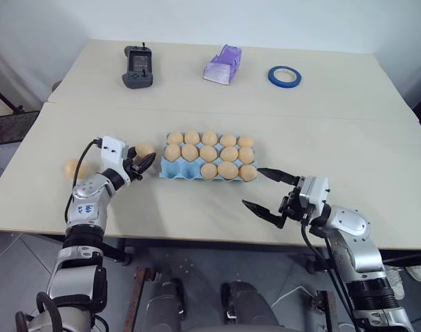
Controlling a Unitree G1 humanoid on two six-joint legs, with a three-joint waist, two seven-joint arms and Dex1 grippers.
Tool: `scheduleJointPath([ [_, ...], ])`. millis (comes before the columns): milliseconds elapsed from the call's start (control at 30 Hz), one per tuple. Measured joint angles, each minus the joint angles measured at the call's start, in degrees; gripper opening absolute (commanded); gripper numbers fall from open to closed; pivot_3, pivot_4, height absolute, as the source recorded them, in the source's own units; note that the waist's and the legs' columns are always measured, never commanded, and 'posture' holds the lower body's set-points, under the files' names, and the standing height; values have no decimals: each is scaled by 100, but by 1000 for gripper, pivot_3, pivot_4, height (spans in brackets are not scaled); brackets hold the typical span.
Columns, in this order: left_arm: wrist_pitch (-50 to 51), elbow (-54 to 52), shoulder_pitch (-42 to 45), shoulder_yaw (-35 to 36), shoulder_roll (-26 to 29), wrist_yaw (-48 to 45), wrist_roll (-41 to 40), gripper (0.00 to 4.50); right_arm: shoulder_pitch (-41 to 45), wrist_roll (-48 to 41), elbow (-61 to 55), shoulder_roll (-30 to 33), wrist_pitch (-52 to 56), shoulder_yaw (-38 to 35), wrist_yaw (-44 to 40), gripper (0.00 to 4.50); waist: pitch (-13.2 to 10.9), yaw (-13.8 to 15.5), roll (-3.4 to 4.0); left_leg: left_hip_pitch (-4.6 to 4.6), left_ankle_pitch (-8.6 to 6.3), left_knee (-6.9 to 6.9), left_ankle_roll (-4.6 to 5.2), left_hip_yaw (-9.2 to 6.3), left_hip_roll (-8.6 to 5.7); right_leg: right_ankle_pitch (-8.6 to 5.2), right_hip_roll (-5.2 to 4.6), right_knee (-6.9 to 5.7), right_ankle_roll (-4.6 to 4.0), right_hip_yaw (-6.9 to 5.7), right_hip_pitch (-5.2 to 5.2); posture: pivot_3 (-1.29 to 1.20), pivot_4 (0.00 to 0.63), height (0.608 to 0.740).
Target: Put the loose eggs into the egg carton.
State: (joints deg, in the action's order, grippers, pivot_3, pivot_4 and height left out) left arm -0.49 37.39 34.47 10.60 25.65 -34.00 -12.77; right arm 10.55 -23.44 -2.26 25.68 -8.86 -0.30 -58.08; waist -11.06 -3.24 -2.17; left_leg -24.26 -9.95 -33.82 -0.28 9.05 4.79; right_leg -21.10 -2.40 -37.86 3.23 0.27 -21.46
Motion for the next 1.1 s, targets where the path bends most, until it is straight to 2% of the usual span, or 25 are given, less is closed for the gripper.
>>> scheduleJointPath([
  [133, -80, -925, -348, 0, 79, -672, -293, 2332, 38, -8, 9, 1, 3, -2, -3, 4500, 0, 13, 0, 0, 1, 5, -1, 0, 0, 0, 0, 2, 0, -1, 0, 0, 150, 740],
  [300, 186, -2106, -433, -520, 125, -1452, -426, 2332, 101, -65, 10, 37, 10, -18, -22, 4500, 0, 46, 1, 2, 0, -3, 1, 1, -5, 0, -4, 1, 0, 1, 8, 0, 150, 740],
  [533, 237, -1831, -167, -1176, -287, -1555, -153, 2332, 85, -68, 10, 65, 17, -50, 23, 4500, 0, 12, 1, 1, 0, -7, 6, -2, -3, 2, -1, 0, 2, 3, 5, 0, 150, 740],
  [733, 257, -1604, -27, -1166, -259, -1677, -141, 4280, -2, -69, -283, 63, 66, -58, 182, 4500, 0, 2, 1, 0, 3, -3, 7, -2, 1, 1, 4, 1, 1, 3, 2, 0, 150, 740],
  [767, 257, -1607, -28, -1162, -209, -1697, -142, 4451, -1, -69, -334, 63, 81, -58, 200, 4500, 0, 3, 1, 0, 3, -3, 7, -2, 0, 0, 3, 1, 1, 3, 2, 0, 150, 740],
  [967, 257, -1923, -306, -849, 176, -1752, -225, 4451, 10, -72, -378, 64, 159, -52, 193, 4500, 0, 7, 1, 0, 1, -3, 5, -3, 0, 1, -1, 1, 0, 2, 3, 0, 150, 740],
  [1100, 300, -2422, -842, -405, 405, -1766, -533, 4451, 91, -88, -268, 94, 160, -32, 48, 4500, 0, -5, 1, 0, 0, 1, 5, -2, 1, 0, -1, 2, 0, 2, 2, 0, 150, 740],
])
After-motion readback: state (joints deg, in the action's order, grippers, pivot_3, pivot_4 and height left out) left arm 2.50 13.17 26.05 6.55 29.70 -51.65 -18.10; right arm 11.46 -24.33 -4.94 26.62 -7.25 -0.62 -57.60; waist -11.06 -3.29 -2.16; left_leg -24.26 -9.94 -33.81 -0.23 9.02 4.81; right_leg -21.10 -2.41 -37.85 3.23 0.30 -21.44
